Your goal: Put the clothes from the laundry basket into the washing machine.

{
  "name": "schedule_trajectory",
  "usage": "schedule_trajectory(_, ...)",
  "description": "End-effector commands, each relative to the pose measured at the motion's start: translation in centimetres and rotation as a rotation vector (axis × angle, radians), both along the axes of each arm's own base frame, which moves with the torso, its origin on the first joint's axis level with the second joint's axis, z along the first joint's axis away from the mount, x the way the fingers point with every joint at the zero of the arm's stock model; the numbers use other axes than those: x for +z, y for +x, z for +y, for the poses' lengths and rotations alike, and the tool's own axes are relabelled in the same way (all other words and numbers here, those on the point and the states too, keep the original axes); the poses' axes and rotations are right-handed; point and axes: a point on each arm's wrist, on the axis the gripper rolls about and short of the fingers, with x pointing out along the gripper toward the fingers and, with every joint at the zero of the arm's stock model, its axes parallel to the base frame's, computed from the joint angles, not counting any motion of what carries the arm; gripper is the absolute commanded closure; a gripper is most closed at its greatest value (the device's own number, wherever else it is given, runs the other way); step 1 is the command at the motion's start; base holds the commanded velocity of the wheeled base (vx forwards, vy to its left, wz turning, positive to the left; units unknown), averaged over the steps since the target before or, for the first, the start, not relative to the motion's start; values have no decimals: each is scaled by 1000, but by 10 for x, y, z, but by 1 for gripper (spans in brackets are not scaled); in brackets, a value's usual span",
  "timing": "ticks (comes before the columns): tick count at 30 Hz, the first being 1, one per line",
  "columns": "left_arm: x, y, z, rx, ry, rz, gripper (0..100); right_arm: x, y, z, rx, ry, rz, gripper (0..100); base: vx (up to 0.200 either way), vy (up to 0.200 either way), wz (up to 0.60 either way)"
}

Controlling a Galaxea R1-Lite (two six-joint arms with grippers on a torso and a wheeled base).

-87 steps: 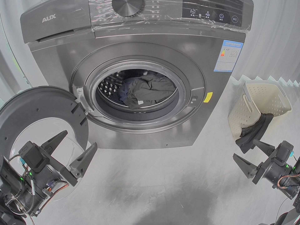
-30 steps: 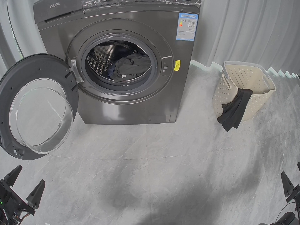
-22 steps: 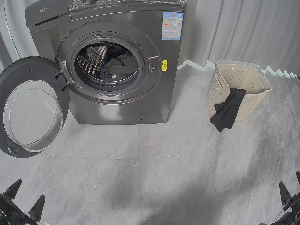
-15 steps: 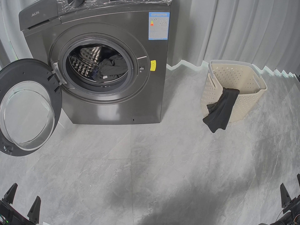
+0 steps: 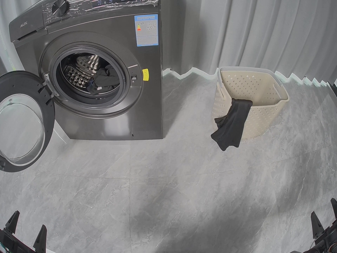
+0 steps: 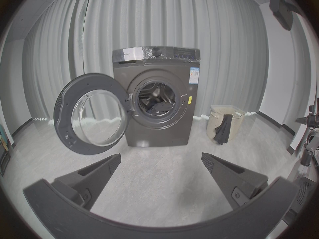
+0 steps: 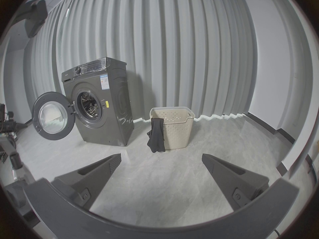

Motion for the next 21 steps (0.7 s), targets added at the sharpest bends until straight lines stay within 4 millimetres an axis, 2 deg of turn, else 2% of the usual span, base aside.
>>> schedule_trajectory(1, -3, 0, 0, -11, -2, -20, 0, -5, 0, 0, 19, -14, 7, 0, 0, 0, 0)
schedule_trajectory(2, -3, 0, 0, -10, -3, -20, 0, -5, 0, 0, 19, -16, 7, 0, 0, 0, 0)
schedule_trajectory(21, -3, 0, 0, -5, 0, -18, 0, -5, 0, 0, 19, -11, 7, 0, 0, -200, 0)
